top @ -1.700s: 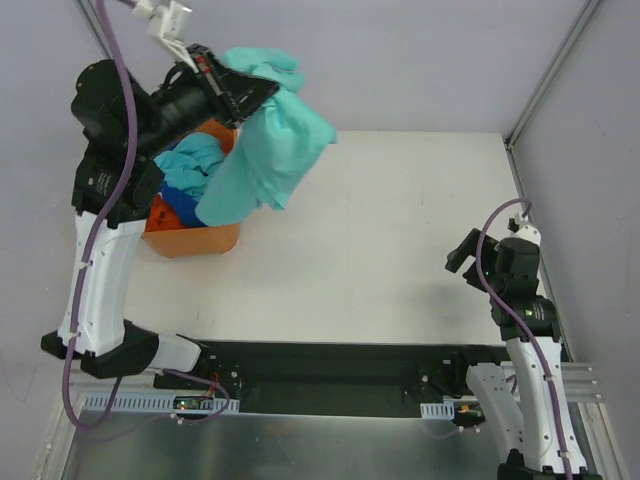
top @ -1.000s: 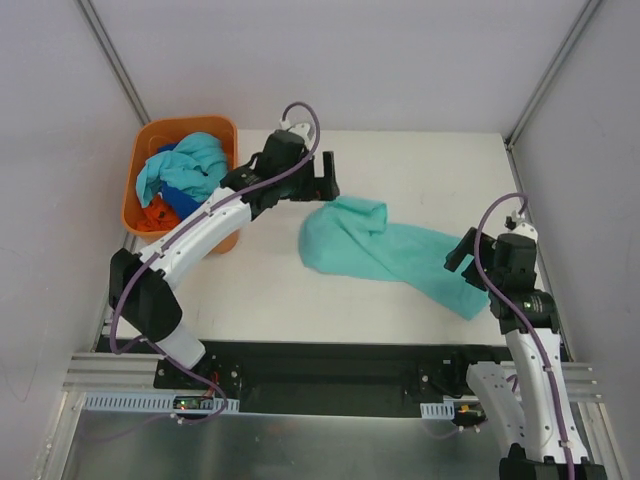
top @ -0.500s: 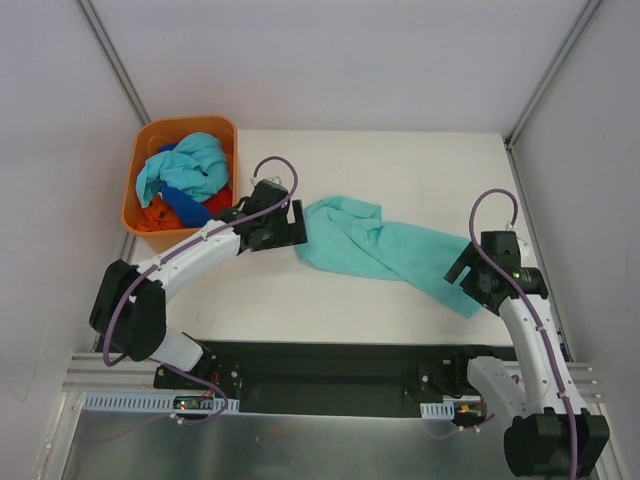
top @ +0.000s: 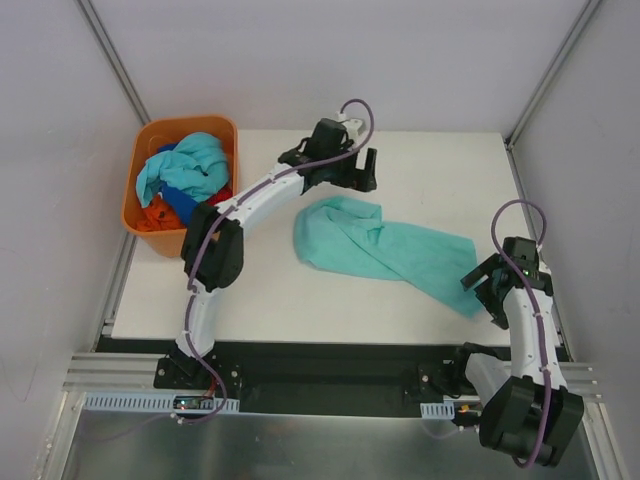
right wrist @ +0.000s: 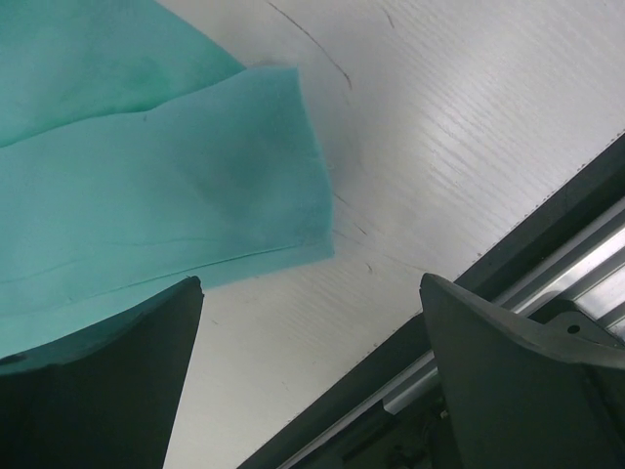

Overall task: Fold and stack the t-shirts
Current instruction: Flatten out the tshirt

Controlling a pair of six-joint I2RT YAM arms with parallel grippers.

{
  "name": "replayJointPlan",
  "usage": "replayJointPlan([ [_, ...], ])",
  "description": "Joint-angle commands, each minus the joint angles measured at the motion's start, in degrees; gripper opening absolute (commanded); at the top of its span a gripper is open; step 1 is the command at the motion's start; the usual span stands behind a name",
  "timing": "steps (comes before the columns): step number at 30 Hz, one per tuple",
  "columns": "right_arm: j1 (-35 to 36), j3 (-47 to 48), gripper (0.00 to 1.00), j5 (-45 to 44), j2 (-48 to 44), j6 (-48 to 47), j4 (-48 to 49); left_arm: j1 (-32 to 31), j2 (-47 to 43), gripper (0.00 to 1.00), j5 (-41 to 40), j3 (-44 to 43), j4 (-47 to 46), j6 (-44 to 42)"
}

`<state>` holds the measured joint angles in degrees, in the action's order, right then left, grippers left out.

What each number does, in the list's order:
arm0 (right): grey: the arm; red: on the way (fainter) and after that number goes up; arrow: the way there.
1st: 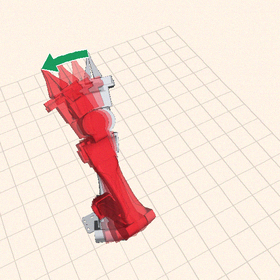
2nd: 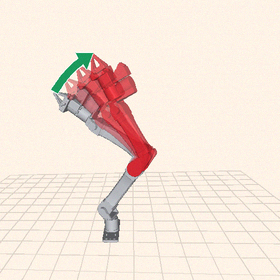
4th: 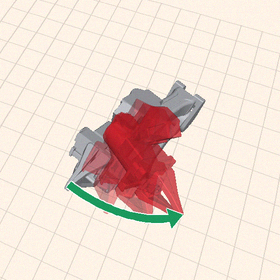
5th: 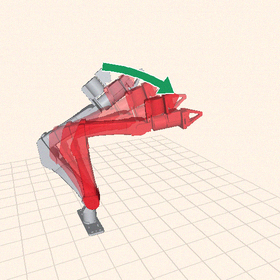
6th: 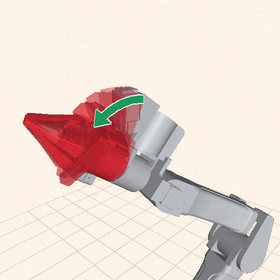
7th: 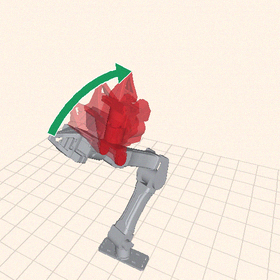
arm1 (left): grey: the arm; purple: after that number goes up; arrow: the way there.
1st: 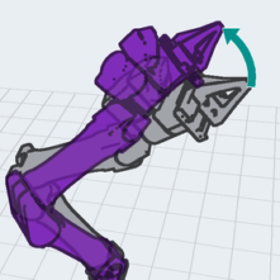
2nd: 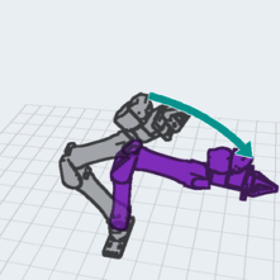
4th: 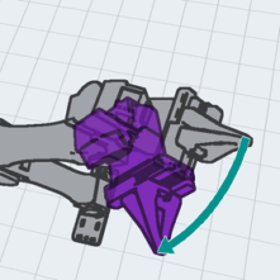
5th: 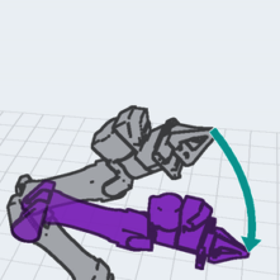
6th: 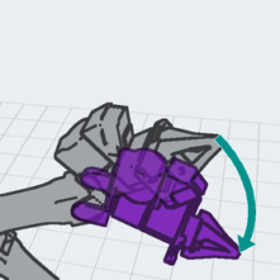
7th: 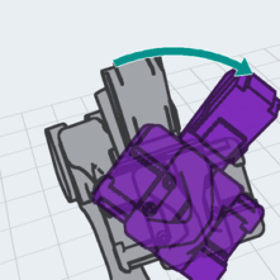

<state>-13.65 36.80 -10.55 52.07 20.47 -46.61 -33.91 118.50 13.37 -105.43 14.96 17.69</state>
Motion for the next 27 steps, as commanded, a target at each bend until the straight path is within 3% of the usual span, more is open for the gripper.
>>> replayJointPlan([
  [1, -3.0, -0.2, 0.98, 3.6, 1.6, -1.4, 3.2, -4.7, 9.2, 0.99, 1.1, -10.0, 3.1, -8.6],
  [5, -3.4, -0.4, 0.99, 5.5, 2.9, -3.0, 4.4, -6.8, 16.8, 0.98, -6.8, -18.7, 5.0, -8.3],
  [10, -3.5, -0.8, 0.99, 6.9, 3.6, -4.3, 4.9, -8.8, 25.9, 0.93, -26.1, -29.6, 9.6, -7.3],
  [13, -3.5, -1.5, 0.99, 8.9, 3.3, -4.5, 6.0, -8.7, 27.9, 0.91, -28.7, -32.6, 12.5, -5.3],
  [18, -3.6, -1.3, 0.99, 9.8, 3.6, -5.0, 6.1, -8.7, 27.7, 0.91, -26.8, -32.9, 15.1, -4.7],
  [23, -3.6, -1.6, 0.99, 9.3, 1.9, -5.0, 6.1, -8.8, 28.2, 0.89, -16.7, -30.3, 19.2, -0.6],
  [27, -3.6, -1.7, 0.99, 9.4, 0.9, -5.4, 6.1, -8.8, 29.4, 0.89, -13.5, -30.4, 20.4, 0.1],
])
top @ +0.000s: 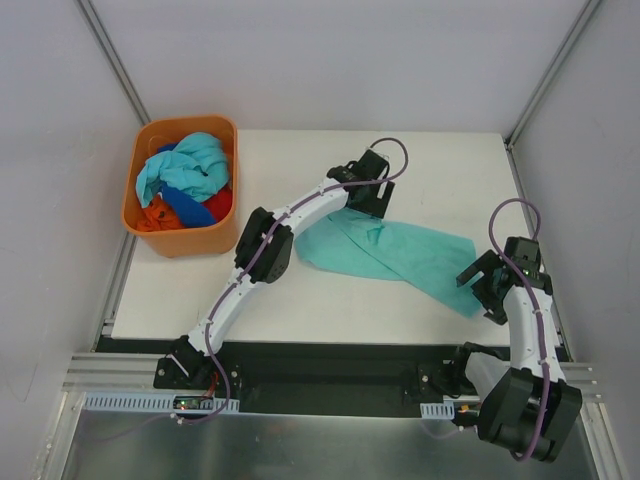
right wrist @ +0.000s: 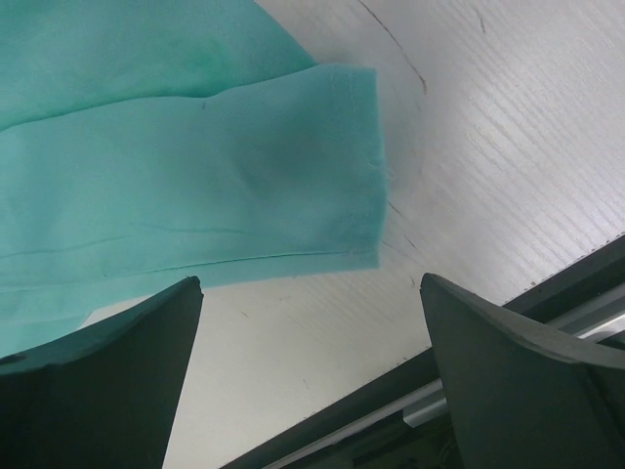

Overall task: Fold and stack the t-shirts
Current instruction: Flatten out the tshirt

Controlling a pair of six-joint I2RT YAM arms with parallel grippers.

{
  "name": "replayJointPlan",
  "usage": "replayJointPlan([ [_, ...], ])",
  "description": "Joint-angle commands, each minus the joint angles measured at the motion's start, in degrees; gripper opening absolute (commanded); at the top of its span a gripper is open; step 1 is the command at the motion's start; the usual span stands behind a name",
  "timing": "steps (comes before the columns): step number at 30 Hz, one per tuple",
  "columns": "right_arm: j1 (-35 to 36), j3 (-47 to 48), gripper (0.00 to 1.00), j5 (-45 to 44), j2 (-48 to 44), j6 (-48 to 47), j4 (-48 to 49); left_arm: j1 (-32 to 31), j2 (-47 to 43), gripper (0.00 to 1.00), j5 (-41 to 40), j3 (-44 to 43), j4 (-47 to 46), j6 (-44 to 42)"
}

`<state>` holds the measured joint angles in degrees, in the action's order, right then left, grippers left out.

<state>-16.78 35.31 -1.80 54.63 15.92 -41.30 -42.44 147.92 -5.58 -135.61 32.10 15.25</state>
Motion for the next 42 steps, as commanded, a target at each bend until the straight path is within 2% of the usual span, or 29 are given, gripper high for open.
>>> replayJointPlan([
  [1, -0.5, -0.2, 0.99, 0.6, -1.8, -0.9, 0.8, -0.3, 0.1, 0.89, 5.5, -0.2, 3.5, 2.8],
  [4, -0.5, -0.4, 0.99, 0.7, -1.7, -0.9, 0.8, -0.6, 0.4, 0.84, 5.4, -0.3, 3.6, 3.0],
  [7, -0.5, -0.7, 0.99, 0.8, -1.9, -0.8, 0.7, -0.6, 1.3, 0.63, 3.7, -1.3, 4.3, 3.6],
  [8, -0.5, -0.8, 0.99, 0.9, -2.0, -0.9, 0.7, -0.7, 1.6, 0.50, 2.7, -1.9, 5.2, 3.7],
  [9, -0.5, -0.9, 0.99, 0.8, -2.2, -1.0, 0.6, -0.6, 1.6, 0.26, 1.5, -1.9, 5.5, 4.1],
  [10, -0.5, -0.9, 0.99, 0.7, -2.2, -1.0, 0.5, -0.6, 1.2, 0.12, -0.5, -1.9, 5.9, 4.4],
  [12, -0.5, -1.0, 0.99, 0.7, -2.6, -1.0, 0.4, -0.7, -0.5, 0.00, -2.1, -1.1, 6.0, 4.5],
  [19, -0.5, -0.9, 0.99, 1.0, -2.4, -1.4, -1.4, -0.6, -11.5, 0.00, -11.6, 2.4, 5.4, 5.2],
  [22, -0.5, -0.7, 0.99, 1.2, -2.2, -1.7, -2.2, -0.5, -20.7, 0.00, -15.4, 9.3, 2.6, 6.0],
  [28, -0.4, -0.5, 0.97, 6.8, -1.9, -3.2, -2.7, -0.3, -43.3, 0.00, -16.3, 39.9, -12.5, 6.5],
  [31, -0.3, 0.3, 0.97, 6.9, -1.0, -3.4, -4.1, -0.4, -52.4, 0.00, -17.8, 48.7, -15.0, 8.4],
  [34, -0.2, 0.5, 0.95, 6.8, 0.0, -3.4, -4.9, -0.2, -60.3, 0.00, -21.1, 61.9, -17.8, 10.7],
  [38, 0.7, -0.4, 0.89, 9.4, 1.4, -2.8, -4.3, -0.3, -67.4, 0.00, -21.2, 70.6, -19.3, 13.6],
  [40, 5.5, -0.6, 0.86, 9.5, 1.8, -1.1, -3.9, -0.3, -69.5, 0.00, -21.1, 73.7, -19.6, 15.2],
  [42, 14.0, 0.2, 0.87, 6.0, 3.1, 1.2, -4.0, -0.3, -70.6, 0.00, -21.8, 75.2, -19.6, 16.7],
])
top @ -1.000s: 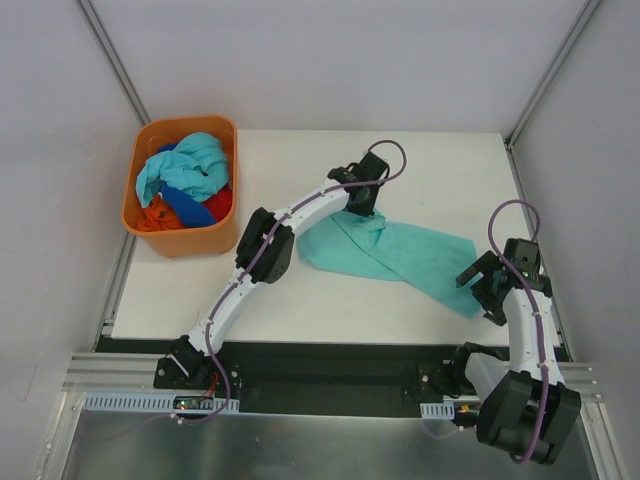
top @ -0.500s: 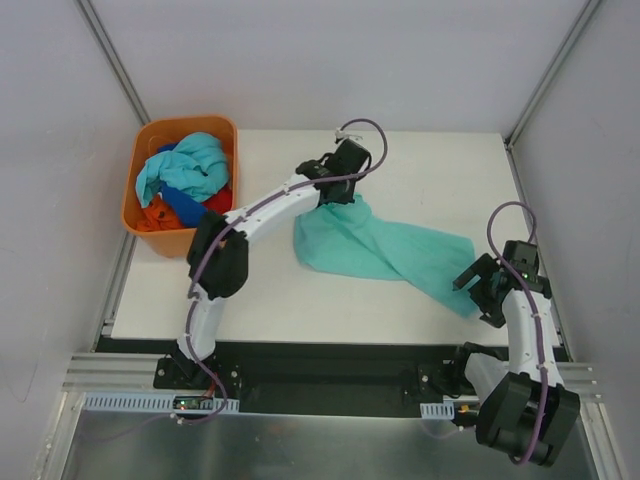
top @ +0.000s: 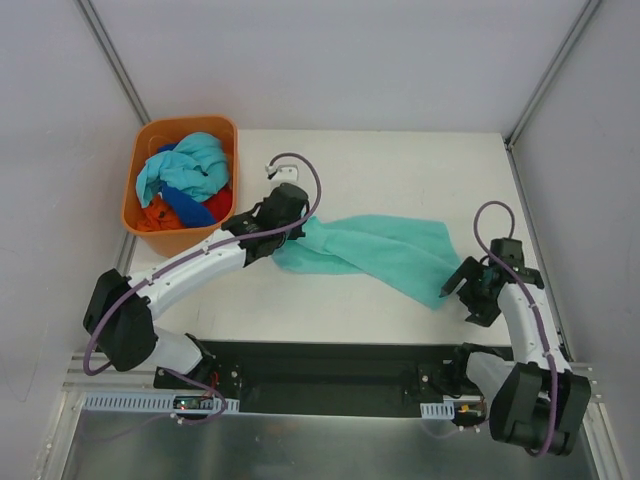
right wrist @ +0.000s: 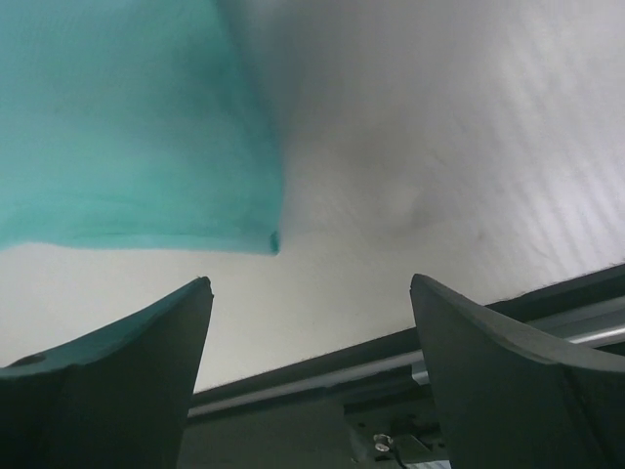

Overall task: Fold and stack the t-shirts
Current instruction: Flatten out the tshirt

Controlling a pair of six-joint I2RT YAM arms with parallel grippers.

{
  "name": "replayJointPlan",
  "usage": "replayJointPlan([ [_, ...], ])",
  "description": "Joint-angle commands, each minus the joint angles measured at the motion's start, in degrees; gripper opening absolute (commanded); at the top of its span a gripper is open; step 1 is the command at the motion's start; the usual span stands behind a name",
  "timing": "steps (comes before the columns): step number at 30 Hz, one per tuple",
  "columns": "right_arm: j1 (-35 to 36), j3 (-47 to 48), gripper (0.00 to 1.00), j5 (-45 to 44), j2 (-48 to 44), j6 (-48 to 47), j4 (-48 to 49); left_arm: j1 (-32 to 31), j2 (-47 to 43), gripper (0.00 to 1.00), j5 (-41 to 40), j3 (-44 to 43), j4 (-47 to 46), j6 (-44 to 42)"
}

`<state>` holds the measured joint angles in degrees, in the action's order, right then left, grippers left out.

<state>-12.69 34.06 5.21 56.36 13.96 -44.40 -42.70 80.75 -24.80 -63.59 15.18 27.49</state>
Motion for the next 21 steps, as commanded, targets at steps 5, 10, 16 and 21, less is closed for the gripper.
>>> replayJointPlan([
  [5, 17.3, 3.6, 0.82, -8.8, 4.2, 10.4, -0.7, 0.1, -4.3, 0.00, -3.6, 5.2, -2.7, 5.4],
  [10, 17.3, 3.6, 0.75, -8.6, 8.2, 10.2, 1.2, 0.2, -4.5, 0.00, -3.8, 5.7, -2.8, 6.0],
  [16, 19.8, 1.8, 0.66, -2.9, 14.4, 11.4, 8.2, 0.1, -3.4, 0.00, -3.7, 4.9, -2.7, 6.2],
  [21, 21.1, 2.0, 0.34, -1.3, 19.1, 12.7, 12.3, 0.1, -3.5, 0.00, -3.9, 5.0, -2.7, 6.6],
])
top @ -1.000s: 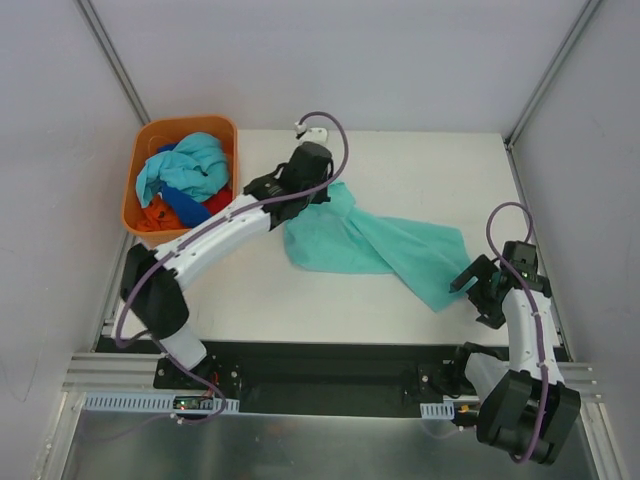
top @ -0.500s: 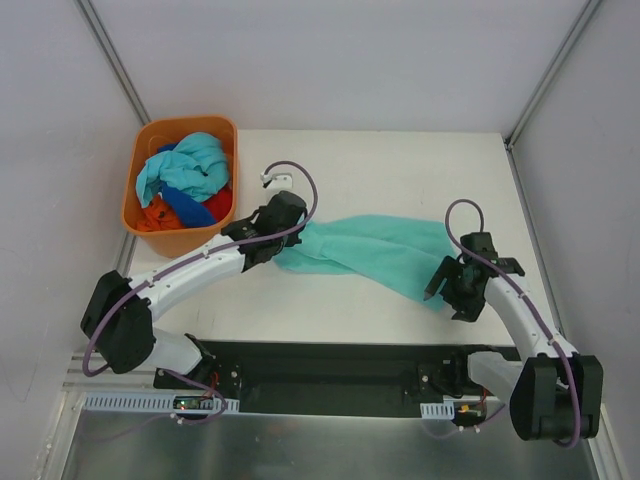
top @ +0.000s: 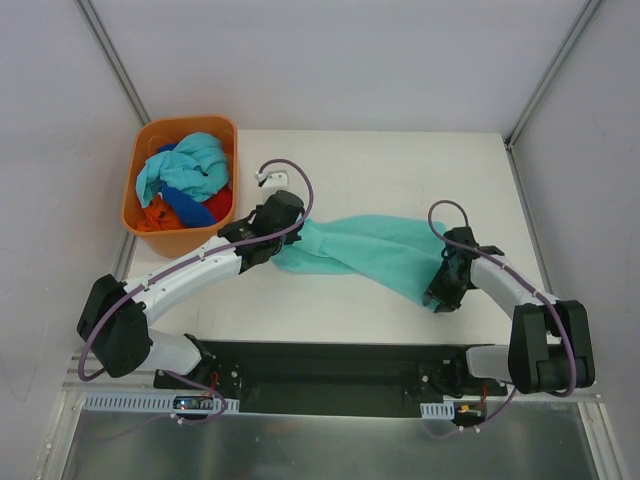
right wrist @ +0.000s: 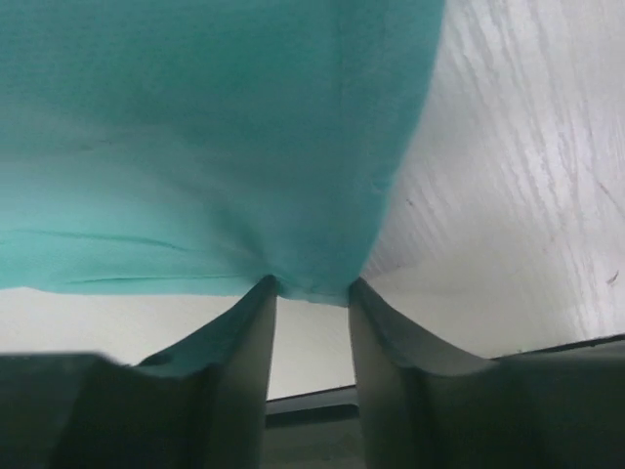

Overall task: Fold and stack the t-shirts
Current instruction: Flatten out the tshirt

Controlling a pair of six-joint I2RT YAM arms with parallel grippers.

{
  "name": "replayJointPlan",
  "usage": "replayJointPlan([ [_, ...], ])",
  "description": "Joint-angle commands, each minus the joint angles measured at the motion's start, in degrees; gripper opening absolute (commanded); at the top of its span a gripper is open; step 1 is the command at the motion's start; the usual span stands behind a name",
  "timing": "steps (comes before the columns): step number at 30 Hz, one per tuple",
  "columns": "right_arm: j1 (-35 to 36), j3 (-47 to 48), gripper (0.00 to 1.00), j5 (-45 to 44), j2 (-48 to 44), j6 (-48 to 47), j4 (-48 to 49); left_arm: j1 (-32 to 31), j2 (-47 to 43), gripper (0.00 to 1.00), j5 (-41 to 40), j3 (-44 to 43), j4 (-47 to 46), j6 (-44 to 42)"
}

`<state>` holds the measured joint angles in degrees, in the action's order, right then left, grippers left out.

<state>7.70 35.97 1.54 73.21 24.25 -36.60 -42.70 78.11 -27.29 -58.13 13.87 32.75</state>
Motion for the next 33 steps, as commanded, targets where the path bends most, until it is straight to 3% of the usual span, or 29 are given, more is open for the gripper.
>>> replayJointPlan([
  [1, 0.8, 0.1, 0.28, 2.3, 2.8, 2.5, 5.3, 0.1, -1.2, 0.00, -1.6, -0.6, -1.4, 1.4],
  [5, 0.8, 0.3, 0.01, 2.2, -2.0, 1.5, 5.7, 0.1, -4.1, 0.00, -1.8, -0.1, -1.4, 0.8],
  [9, 1.3, 5.5, 0.01, -0.1, -18.1, -2.3, -3.3, -0.2, -11.6, 0.00, 1.3, -1.4, -1.2, -1.8],
  [13, 1.3, 19.6, 0.01, -0.9, -34.3, -7.5, -14.4, -0.7, -23.5, 0.00, 7.7, -4.9, -1.3, -6.5],
  [20, 1.3, 48.4, 0.01, 5.1, -44.6, -10.9, -22.4, -0.8, -39.2, 0.00, 32.4, -16.9, -2.4, -10.3],
  [21, 1.2, 50.7, 0.01, 5.6, -45.8, -11.0, -22.6, -0.7, -40.3, 0.00, 38.3, -18.1, -3.0, -10.3],
  [25, 1.2, 59.0, 0.01, 6.6, -46.6, -11.0, -22.9, -0.7, -41.7, 0.00, 46.7, -24.1, -3.3, -9.6],
  [31, 1.1, 64.1, 0.01, 3.4, -43.1, -11.9, -22.2, -0.8, -37.3, 0.00, 43.8, -29.6, -3.4, -10.4],
  [33, 1.2, 63.2, 0.01, -0.3, -40.6, -12.2, -21.1, -0.7, -33.9, 0.00, 35.8, -30.2, -3.4, -11.6],
])
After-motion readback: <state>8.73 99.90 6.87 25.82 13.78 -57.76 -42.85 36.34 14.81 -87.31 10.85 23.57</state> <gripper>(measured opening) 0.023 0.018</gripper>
